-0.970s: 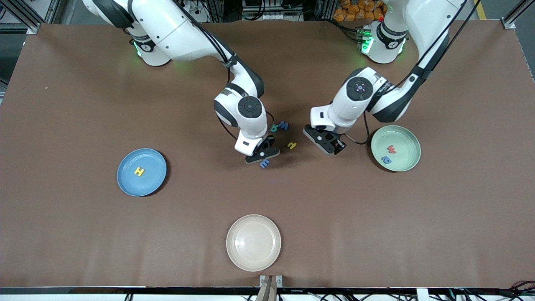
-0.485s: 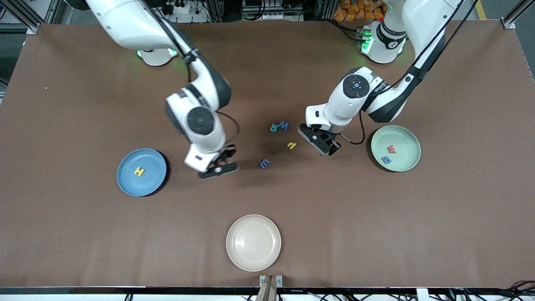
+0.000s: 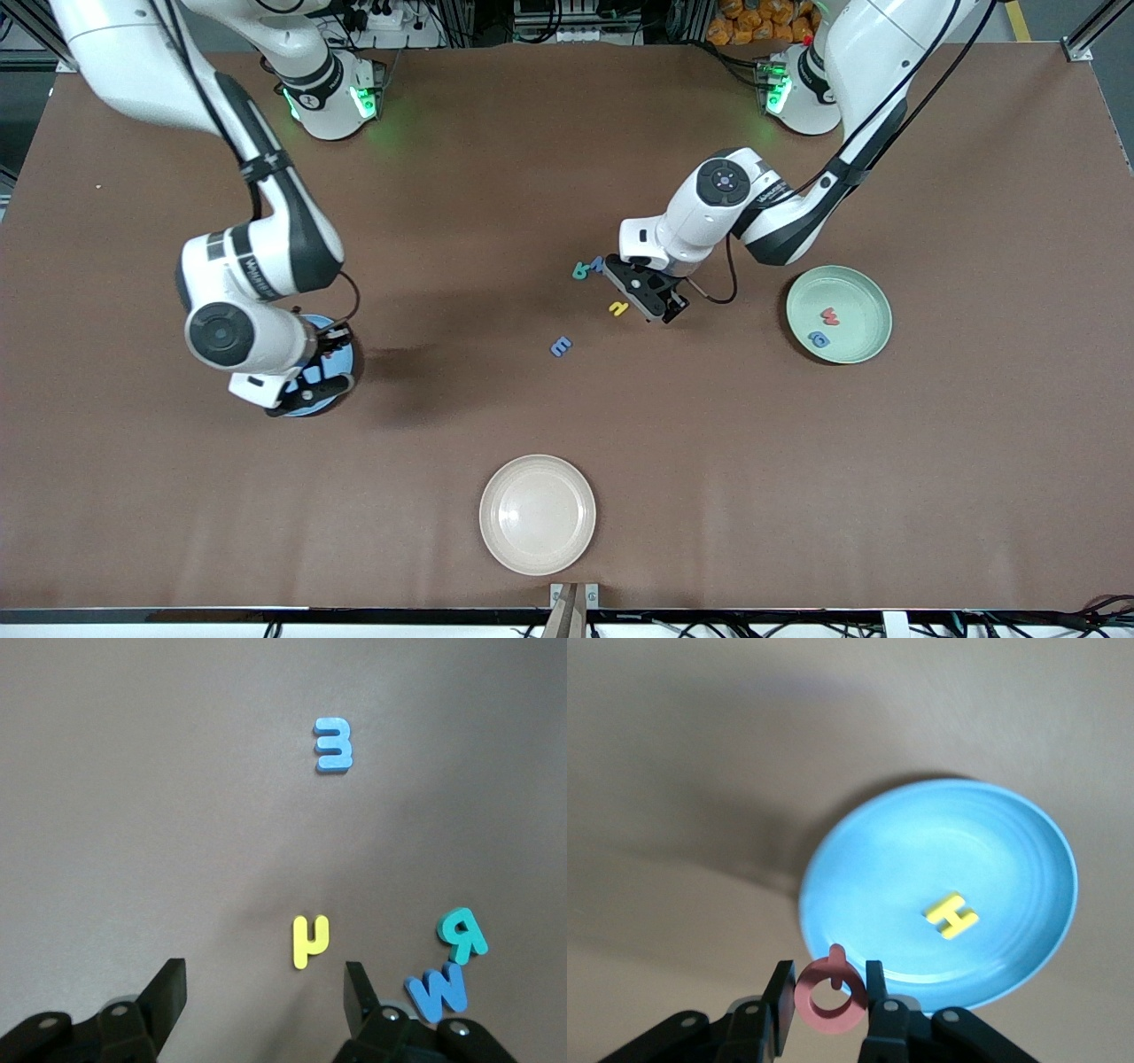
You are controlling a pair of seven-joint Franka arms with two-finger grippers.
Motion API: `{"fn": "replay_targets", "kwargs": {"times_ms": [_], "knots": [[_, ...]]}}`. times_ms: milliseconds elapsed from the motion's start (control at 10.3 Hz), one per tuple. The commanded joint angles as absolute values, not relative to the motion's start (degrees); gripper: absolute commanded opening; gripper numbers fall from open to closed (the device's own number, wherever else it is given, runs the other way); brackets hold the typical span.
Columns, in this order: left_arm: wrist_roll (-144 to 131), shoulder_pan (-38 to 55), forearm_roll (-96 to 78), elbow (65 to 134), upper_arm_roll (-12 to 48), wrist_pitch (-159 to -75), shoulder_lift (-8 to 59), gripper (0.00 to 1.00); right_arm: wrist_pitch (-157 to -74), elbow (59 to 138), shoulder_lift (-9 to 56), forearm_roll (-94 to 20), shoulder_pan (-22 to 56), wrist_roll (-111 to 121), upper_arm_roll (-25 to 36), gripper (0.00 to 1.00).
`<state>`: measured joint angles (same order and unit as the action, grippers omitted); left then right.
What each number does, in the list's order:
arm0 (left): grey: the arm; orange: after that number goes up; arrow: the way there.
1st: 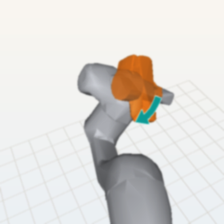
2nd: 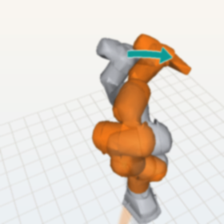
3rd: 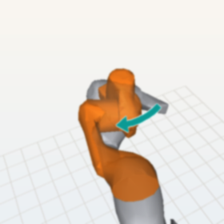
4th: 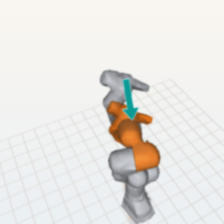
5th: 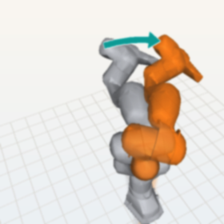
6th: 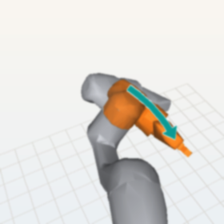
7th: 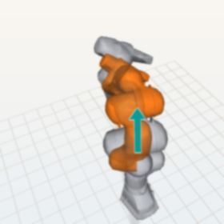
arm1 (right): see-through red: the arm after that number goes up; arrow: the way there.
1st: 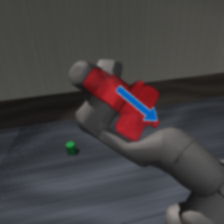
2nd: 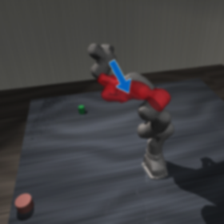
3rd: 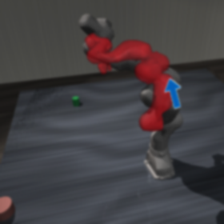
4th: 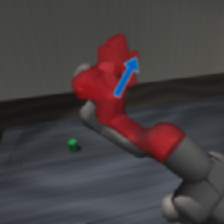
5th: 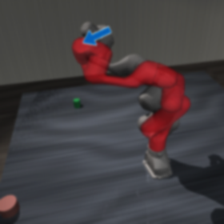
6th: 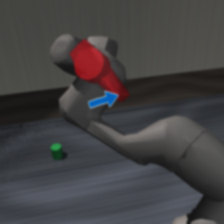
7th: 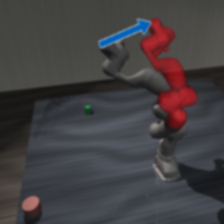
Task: Sort uppercase to blue plate, lowercase to green plate
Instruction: 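Lower the Q onto the blue plate while the left gripper grasps yellow h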
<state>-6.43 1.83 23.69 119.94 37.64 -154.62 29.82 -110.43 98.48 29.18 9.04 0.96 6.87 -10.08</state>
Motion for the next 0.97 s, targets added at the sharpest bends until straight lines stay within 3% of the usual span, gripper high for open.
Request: {"fn": "replay_targets", "kwargs": {"times_ms": [0,97,194,291,873], "knots": [[-15.1,2.5,32.5,117.9,37.4,-155.0,33.5,0.81,-112.1,99.9,30.1,8.2,0.0,8.1,-10.5,0.16],[-18.7,3.3,35.7,117.2,37.2,-155.0,35.0,0.81,-112.1,99.8,29.9,8.2,0.0,8.1,-9.8,0.38],[-20.8,3.8,38.3,116.4,37.0,-155.0,36.3,0.81,-111.9,99.7,29.0,7.5,0.5,7.7,-8.4,0.78],[-22.4,4.1,40.1,115.8,36.7,-155.0,37.2,0.81,-111.3,99.8,26.7,5.3,0.6,8.9,-5.4,1.00],[-29.0,7.4,44.1,114.9,34.4,-155.0,39.6,0.78,-109.9,98.7,15.8,4.0,-1.8,11.6,-4.7,1.00]]}}
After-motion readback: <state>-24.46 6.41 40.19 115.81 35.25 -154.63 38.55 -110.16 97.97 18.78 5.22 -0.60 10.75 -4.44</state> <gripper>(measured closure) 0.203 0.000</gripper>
